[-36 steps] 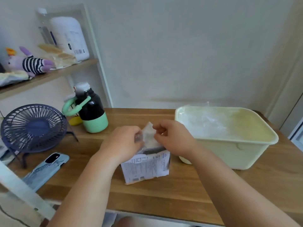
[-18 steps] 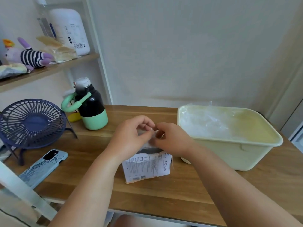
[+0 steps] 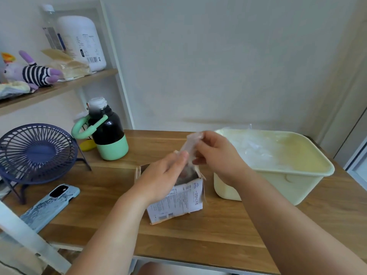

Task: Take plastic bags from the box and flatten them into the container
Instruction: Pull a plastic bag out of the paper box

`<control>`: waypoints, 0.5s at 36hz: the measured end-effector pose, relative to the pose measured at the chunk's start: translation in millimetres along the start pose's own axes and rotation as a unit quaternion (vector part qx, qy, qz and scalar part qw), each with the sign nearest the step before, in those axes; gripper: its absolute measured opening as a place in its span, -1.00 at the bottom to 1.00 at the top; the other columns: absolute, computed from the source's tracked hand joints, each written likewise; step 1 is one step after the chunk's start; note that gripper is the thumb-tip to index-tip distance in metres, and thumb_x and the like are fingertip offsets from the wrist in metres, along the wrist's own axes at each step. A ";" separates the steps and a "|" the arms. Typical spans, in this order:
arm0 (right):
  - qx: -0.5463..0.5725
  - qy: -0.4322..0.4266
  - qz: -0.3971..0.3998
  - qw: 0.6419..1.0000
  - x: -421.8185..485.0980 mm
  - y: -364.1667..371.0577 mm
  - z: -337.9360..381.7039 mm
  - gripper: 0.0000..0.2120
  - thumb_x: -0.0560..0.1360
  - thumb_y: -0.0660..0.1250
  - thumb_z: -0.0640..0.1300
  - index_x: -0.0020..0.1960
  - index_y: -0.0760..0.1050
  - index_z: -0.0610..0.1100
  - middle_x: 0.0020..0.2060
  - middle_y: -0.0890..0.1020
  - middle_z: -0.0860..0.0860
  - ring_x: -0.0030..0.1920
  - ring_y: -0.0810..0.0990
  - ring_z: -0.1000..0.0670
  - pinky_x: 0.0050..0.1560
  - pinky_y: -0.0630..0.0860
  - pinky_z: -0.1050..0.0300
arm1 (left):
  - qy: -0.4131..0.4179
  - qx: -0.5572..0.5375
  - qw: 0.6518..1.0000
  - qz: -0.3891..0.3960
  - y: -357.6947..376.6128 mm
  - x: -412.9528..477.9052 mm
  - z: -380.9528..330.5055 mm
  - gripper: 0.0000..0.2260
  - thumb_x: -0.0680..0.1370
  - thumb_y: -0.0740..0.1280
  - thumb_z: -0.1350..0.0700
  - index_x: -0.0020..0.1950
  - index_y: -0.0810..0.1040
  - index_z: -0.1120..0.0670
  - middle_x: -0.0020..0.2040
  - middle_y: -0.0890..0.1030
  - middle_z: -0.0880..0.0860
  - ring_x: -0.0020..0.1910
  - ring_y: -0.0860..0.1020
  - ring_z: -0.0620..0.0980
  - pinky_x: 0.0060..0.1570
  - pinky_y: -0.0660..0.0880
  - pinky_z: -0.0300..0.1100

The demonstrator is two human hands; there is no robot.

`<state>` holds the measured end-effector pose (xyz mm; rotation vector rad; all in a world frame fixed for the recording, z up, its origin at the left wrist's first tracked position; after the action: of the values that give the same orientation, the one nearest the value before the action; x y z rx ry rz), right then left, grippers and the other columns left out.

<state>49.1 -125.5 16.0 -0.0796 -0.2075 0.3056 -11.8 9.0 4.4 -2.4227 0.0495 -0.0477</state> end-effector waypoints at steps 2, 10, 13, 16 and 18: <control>0.081 -0.002 -0.051 0.995 3.1 -6.5 3.9 -0.86 0.58 0.16 -0.30 -0.05 0.49 -0.30 -0.20 0.54 -0.14 -0.21 0.51 -0.05 -0.24 0.56 0.17 | -0.031 0.028 0.999 0.006 -0.7 -2.7 -2.0 -0.28 0.41 -0.20 -0.40 0.47 0.30 -0.19 0.37 0.46 -0.12 0.39 0.36 -0.07 0.19 0.20 -0.17; 0.400 -0.013 -0.051 0.915 -1.9 -45.7 27.0 -0.80 0.57 0.11 -0.33 -0.11 0.46 -0.15 -0.25 0.59 -0.08 -0.28 0.55 -0.07 -0.29 0.53 0.13 | 0.012 -0.185 0.982 -0.044 -5.2 -2.0 -24.9 -0.34 0.32 -0.19 -0.46 0.12 0.49 -0.24 0.08 0.58 -0.21 0.16 0.51 -0.19 0.11 0.40 -0.24; 0.417 -0.029 -0.023 0.908 -9.1 -54.3 29.0 -0.86 0.51 0.19 -0.31 -0.16 0.48 -0.15 -0.23 0.60 -0.08 -0.26 0.59 -0.06 -0.20 0.55 0.08 | -0.001 -0.338 0.941 -0.005 1.5 8.5 -33.3 -0.28 0.33 -0.03 -0.46 0.24 0.53 -0.07 0.14 0.63 -0.04 0.13 0.60 -0.04 0.20 0.48 -0.02; 0.430 -0.057 0.028 0.901 -17.6 -61.1 30.6 -0.93 0.33 0.35 -0.19 -0.32 0.59 -0.10 -0.20 0.63 -0.08 -0.22 0.61 -0.07 -0.07 0.54 0.04 | -0.022 -0.418 0.908 0.018 13.5 14.9 -43.9 -0.42 0.37 0.22 -0.30 0.27 0.49 0.01 0.12 0.64 0.03 0.02 0.61 0.00 0.13 0.51 0.05; 0.454 -0.056 0.042 0.888 -21.0 -69.3 28.9 -0.67 0.48 0.16 -0.24 -0.38 0.58 -0.08 -0.21 0.63 -0.06 -0.22 0.60 -0.06 -0.05 0.53 0.04 | -0.021 -0.394 0.919 0.010 21.7 19.8 -44.5 -0.30 0.34 0.38 -0.20 0.42 0.38 0.04 0.13 0.62 -0.01 0.07 0.59 -0.04 0.13 0.51 -0.01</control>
<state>43.4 -196.5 47.7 0.8660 -0.1592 0.4702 5.4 -37.5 24.0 -3.2312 0.0885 0.0445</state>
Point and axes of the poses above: each hand's wrist, its own x-axis towards the middle knuckle, its own y-axis out of the palm, z = x × y, the point moved 3 cm from there along x, towards the middle knuckle
